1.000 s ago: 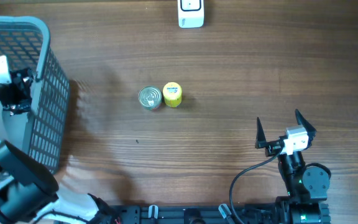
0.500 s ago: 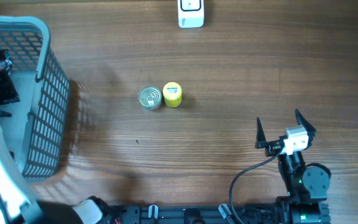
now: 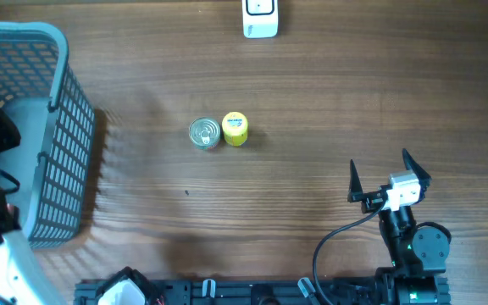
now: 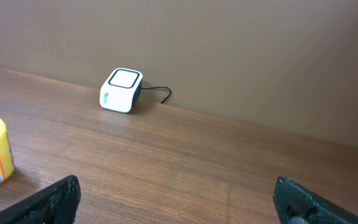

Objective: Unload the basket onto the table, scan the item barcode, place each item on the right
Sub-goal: 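Lift the hex wrench package out and carry it toward the scanner, then release the package beside the scanner and raise the left gripper, then move the left gripper back into the basket toward the tissue pack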

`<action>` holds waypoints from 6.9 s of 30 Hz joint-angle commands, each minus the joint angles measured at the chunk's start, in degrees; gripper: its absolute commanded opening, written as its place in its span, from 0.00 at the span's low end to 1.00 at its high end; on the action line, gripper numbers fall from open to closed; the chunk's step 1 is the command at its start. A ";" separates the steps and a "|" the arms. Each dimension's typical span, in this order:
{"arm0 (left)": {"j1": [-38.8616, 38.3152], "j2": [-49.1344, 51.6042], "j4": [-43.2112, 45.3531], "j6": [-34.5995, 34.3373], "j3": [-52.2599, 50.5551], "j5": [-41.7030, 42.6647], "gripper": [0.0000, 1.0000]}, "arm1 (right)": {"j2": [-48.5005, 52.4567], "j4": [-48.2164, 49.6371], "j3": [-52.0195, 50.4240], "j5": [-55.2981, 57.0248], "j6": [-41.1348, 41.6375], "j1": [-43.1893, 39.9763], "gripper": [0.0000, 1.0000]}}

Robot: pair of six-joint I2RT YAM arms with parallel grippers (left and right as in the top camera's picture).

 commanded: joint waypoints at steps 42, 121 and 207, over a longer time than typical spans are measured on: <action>-30.03 18.01 -8.04 -9.40 1.25 11.13 0.14 | -0.04 0.20 -0.07 0.74 1.07 0.22 1.00; -30.45 17.92 -12.33 -32.50 27.15 -31.47 1.00 | -0.04 0.20 -0.07 0.74 1.07 0.22 1.00; 12.57 22.29 -15.37 1.81 -3.56 -16.22 1.00 | -0.04 0.20 -0.07 0.74 1.05 0.22 1.00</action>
